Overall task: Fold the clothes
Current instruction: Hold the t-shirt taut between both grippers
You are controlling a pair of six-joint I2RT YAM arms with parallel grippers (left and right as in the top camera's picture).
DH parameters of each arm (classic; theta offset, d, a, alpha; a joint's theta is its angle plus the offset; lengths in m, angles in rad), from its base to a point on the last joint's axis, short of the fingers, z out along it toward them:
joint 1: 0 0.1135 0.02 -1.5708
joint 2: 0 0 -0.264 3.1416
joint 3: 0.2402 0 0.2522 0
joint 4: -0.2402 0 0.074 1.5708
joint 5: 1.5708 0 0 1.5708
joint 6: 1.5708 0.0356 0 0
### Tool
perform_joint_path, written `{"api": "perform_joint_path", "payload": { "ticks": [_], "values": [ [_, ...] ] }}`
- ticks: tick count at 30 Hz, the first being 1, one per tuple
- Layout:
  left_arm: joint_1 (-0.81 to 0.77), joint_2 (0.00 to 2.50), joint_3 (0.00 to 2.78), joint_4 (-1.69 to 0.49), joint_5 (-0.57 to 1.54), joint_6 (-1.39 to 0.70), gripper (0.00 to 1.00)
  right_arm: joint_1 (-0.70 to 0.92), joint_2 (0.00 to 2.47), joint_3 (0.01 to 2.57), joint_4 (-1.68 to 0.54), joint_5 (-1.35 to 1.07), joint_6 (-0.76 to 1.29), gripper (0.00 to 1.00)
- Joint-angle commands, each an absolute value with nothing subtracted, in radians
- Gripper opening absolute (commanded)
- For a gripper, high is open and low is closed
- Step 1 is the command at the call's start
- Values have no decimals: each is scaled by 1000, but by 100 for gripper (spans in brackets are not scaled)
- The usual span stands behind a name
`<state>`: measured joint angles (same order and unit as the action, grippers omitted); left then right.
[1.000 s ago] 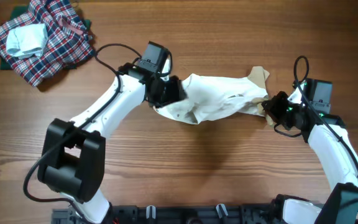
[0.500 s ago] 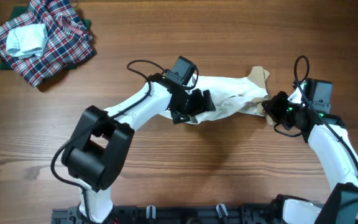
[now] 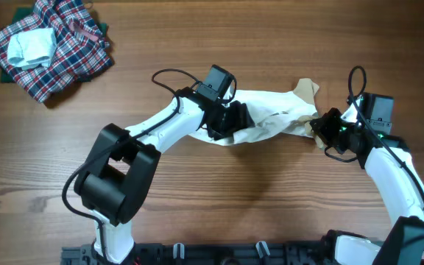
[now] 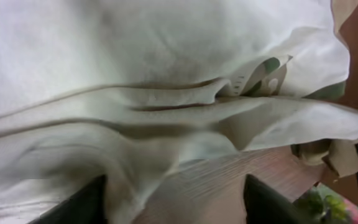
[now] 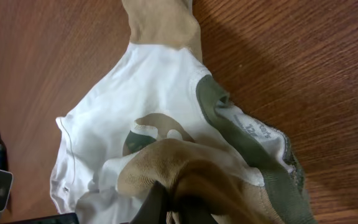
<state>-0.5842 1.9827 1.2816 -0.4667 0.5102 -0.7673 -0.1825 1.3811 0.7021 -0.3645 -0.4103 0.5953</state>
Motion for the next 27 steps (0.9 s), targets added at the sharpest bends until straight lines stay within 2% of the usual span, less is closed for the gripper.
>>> {"api": "perform_joint_path", "payload": {
  "ticks": [1, 4, 6, 8, 18, 27],
  "values": [
    [-585, 1996, 1277, -463, 527, -772, 36, -183, 1365, 721, -360, -397, 602, 5],
    [-585, 1996, 1277, -464, 527, -772, 17, -183, 1365, 721, -360, -397, 601, 4],
    [-585, 1996, 1277, -464, 527, -771, 8, -183, 1365, 721, -360, -397, 602, 4],
    [-585, 1996, 1277, -464, 527, -771, 4, -183, 1365, 721, -360, -397, 602, 4],
    [-575, 1995, 1277, -471, 527, -770, 4, -183, 1365, 721, -358, -432, 602, 4],
    [-464, 1957, 1277, -489, 527, -711, 4, -183, 1365, 721, -262, -472, 614, 4]
  ]
}}
